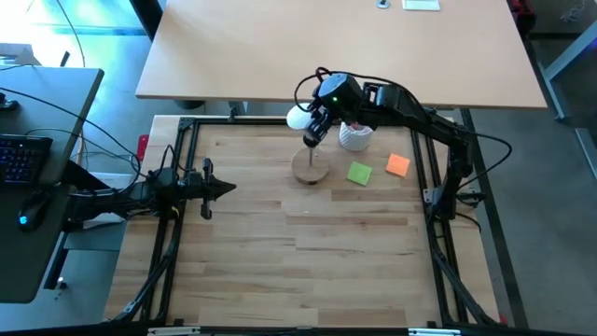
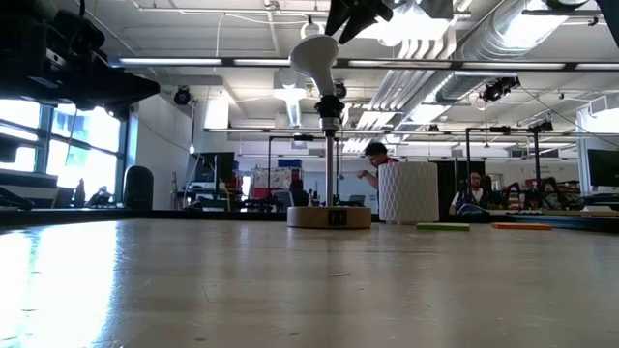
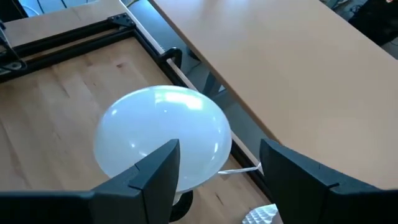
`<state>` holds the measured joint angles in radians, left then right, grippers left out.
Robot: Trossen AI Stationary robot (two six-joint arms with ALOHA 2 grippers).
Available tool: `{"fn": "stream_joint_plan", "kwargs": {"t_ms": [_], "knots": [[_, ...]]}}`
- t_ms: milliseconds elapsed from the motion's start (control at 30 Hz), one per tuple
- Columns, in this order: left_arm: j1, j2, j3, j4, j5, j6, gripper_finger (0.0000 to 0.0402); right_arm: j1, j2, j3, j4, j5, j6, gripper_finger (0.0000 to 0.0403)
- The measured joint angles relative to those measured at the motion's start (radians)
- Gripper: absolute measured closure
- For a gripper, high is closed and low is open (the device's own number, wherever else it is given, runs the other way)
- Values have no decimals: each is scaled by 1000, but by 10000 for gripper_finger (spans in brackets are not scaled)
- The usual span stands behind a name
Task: Screw lightbulb
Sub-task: Insert the lightbulb into the lamp socket
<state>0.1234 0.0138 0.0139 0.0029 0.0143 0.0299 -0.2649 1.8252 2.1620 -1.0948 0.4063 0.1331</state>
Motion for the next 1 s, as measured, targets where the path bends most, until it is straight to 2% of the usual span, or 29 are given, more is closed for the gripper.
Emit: {"fn": "stream_joint_plan", "kwargs": {"t_ms": [167,300,467,833,1000], "knots": [[0,0,0,0,0,0,401,-4,0,0,9,-22,-3,183],[0,0,0,0,0,0,401,-16,3,0,81,-54,-10,183],[0,0,0,0,0,0,401,-49,40,0,114,-150,-10,183],[0,0,0,0,0,0,401,-29,35,2,46,-105,-9,183],[0,0,0,0,0,0,401,-13,27,4,-8,-34,9,183]]}}
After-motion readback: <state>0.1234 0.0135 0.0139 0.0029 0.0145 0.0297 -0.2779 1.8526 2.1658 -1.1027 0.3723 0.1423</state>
